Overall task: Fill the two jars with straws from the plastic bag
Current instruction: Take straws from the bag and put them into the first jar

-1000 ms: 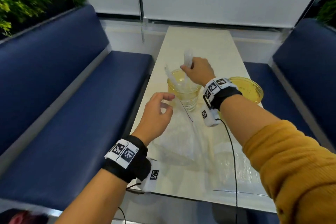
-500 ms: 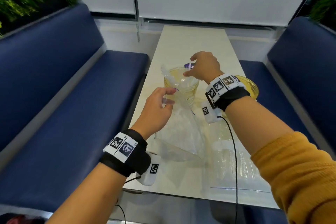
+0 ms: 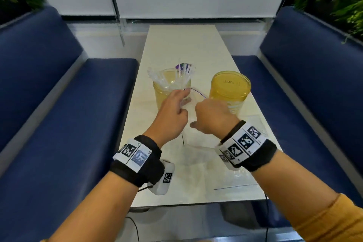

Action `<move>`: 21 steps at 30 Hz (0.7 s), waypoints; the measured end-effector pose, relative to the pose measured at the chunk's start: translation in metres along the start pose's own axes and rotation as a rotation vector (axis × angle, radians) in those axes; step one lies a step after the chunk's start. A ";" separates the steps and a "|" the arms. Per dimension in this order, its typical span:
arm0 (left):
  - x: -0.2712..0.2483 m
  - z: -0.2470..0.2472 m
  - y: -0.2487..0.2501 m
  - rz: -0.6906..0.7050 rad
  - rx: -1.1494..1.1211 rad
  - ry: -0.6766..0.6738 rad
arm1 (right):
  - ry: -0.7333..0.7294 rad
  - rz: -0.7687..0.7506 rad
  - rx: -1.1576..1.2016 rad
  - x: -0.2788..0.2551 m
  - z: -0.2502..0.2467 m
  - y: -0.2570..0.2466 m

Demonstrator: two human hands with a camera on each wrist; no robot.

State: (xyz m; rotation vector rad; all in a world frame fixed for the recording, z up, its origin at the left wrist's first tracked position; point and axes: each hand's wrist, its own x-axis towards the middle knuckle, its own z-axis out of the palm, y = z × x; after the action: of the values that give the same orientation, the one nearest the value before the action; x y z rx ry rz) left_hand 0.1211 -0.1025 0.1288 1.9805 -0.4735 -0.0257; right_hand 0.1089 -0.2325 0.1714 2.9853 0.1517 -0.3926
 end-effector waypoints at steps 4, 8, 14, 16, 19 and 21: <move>-0.002 0.012 0.006 0.036 -0.017 -0.031 | -0.187 0.055 -0.088 -0.004 0.035 0.010; -0.006 0.021 0.009 0.080 -0.025 -0.065 | -0.267 0.082 -0.036 -0.002 0.058 0.020; -0.011 0.025 0.007 0.088 -0.015 -0.030 | -0.335 0.110 0.047 -0.005 0.066 0.031; -0.012 0.024 0.007 0.091 -0.011 -0.017 | -0.342 0.107 0.082 -0.004 0.067 0.031; -0.014 0.023 0.006 0.091 -0.003 -0.001 | -0.341 0.108 0.082 -0.007 0.065 0.030; -0.015 0.022 0.005 0.085 0.003 0.008 | -0.327 0.113 0.060 -0.009 0.061 0.029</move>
State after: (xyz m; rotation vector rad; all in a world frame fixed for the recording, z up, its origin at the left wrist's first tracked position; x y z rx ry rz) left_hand 0.1010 -0.1187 0.1206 1.9614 -0.5525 0.0362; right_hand 0.0885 -0.2706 0.1185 2.9164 -0.0618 -0.8732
